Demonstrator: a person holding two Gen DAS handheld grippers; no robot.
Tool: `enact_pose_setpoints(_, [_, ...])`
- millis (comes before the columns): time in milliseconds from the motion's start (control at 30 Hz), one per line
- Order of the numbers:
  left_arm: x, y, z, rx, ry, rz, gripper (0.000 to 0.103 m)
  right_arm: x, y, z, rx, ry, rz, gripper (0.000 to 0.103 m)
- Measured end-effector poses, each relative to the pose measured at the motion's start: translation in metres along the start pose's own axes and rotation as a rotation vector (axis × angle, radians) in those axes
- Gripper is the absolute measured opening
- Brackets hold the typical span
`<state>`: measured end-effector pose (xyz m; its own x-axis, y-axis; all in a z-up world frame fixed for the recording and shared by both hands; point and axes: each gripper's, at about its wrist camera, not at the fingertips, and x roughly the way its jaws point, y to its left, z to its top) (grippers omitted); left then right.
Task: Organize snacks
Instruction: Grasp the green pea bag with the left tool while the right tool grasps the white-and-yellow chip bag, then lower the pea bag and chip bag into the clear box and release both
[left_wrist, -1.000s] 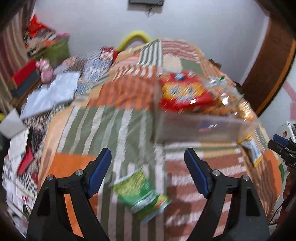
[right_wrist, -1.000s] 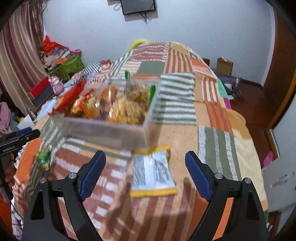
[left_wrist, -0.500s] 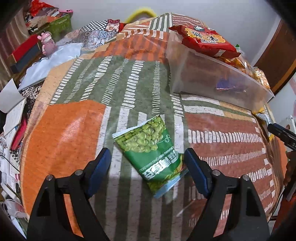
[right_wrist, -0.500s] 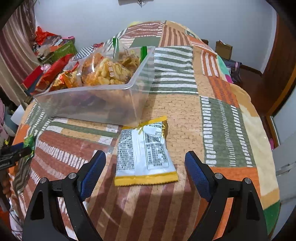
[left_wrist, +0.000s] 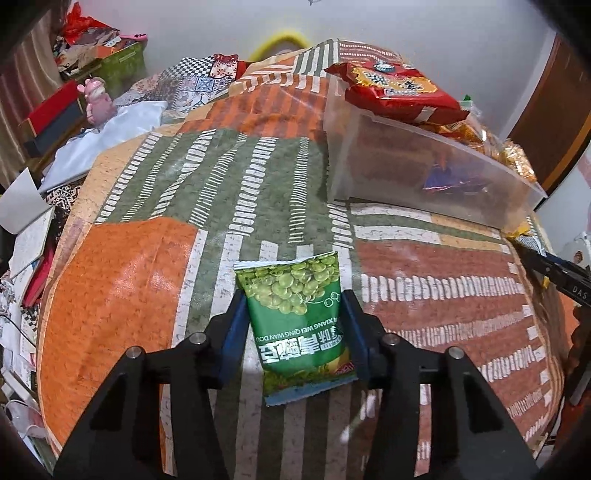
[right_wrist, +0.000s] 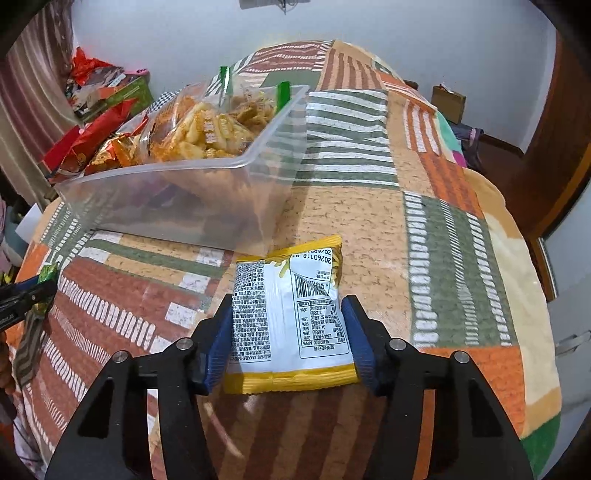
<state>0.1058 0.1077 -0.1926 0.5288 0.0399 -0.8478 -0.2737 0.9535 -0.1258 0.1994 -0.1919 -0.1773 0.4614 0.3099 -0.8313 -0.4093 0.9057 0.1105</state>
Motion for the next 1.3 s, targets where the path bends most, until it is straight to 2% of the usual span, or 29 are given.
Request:
enact_pose_setpoints(333, [-0.021, -0.017, 0.008, 0.025, -0.040, -0.048, 0.045, -0.032, -0.011, 0.000, 0.045, -0.066, 0.010, 0.051])
enact_pose_setpoints(667, [-0.050, -0.046, 0.047, 0.059, -0.148, -0.116, 0.045, -0.059, 0.012, 0.030, 0.007, -0.179, 0.048, 0.051])
enact_pose_setpoints(1000, [-0.073, -0.081, 0.091, 0.118, -0.254, -0.189, 0.045, -0.060, 0.038, 0.068, -0.029, -0.255, 0.100, 0.051])
enact_pose_setpoints(1300, [-0.061, -0.104, 0.128, 0.159, -0.273, -0.208, 0.045, -0.042, 0.048, 0.104, -0.042, -0.276, 0.127, 0.051])
